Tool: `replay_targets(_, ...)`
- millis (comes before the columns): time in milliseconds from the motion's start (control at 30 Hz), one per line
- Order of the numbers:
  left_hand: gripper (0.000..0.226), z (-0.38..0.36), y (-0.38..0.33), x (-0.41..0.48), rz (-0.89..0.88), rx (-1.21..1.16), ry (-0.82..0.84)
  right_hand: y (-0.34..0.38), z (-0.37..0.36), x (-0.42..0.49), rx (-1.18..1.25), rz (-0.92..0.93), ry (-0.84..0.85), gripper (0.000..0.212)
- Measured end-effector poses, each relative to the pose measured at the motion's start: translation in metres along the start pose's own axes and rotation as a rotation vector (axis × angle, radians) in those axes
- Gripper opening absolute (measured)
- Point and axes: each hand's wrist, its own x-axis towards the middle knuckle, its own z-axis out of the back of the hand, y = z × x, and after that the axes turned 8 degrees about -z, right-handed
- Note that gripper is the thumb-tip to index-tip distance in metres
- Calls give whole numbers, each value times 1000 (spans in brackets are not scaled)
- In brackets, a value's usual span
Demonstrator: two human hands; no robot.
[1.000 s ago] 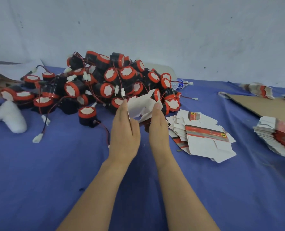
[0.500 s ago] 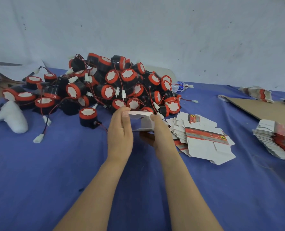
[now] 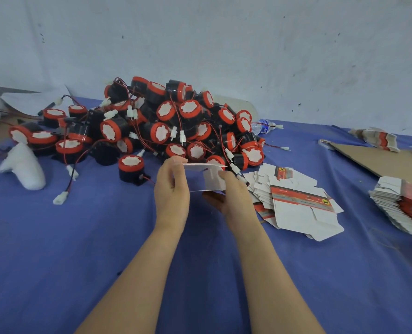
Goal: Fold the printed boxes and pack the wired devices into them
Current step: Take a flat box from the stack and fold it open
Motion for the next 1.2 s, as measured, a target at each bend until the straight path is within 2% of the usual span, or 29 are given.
replay_targets(33, 18, 1, 1, 1, -3, -2, -7, 2, -1, -1, 55, -50, 12, 24)
replay_targets(100, 15, 2, 2, 1, -22, 5, 2, 0, -3, -2, 150, -88, 54, 46)
replay_targets(133, 22, 2, 1, 1, -47, 31, 22, -2, -2, -1, 172, -76, 72, 48)
replay_targets(167, 31, 1, 1, 1, -70, 65, 49, -3, -2, -1, 177, -56, 78, 40)
replay_targets(233, 43, 0, 1, -1, -93, 120, 80, -3, 0, -3, 76, -2, 72, 11)
replay_targets(333, 47, -2, 4, -1, -84, 144, 61, -3, 3, -2, -184, 111, -19, 16)
replay_targets(433, 49, -4, 7, -1, -74, 156, 38, -5, 0, -3, -232, 220, -60, 20)
replay_targets(500, 44, -2, 8, 3, -56, 130, 25, -6, -2, -6, -178, 221, 51, 23)
replay_targets(567, 41, 2, 8, 7, -38, 69, 16, -5, -4, -8, 22, 86, 239, 43)
replay_targets(633, 49, 5, 5, 9, -15, -8, 4, 1, -3, -9, 201, -44, 324, 52)
replay_targets(733, 56, 5, 4, 10, 20, -89, -6, 0, 2, -4, 202, 51, 392, 27)
replay_targets(800, 49, 5, 8, 10, -2, -42, 40, -4, 3, -3, 97, 131, 370, 22)
replay_targets(900, 48, 2, 5, 6, -104, 27, 153, -7, 5, -4, -82, 154, 179, 30)
replay_targets(1000, 49, -3, 2, 1, -198, 95, 278, -9, 12, -2, -207, 170, 52, 19)
replay_targets(1100, 42, -5, 2, 4, -82, -1, 371, -5, 16, -4, -203, 171, 32, 10)
replay_targets(1167, 41, -5, 1, 8, 22, -78, 389, -3, 17, -4, -187, 156, 49, 12)
replay_targets(1200, 40, -4, 2, 9, 11, -58, 387, -2, 18, -5, -156, 153, 94, 15)
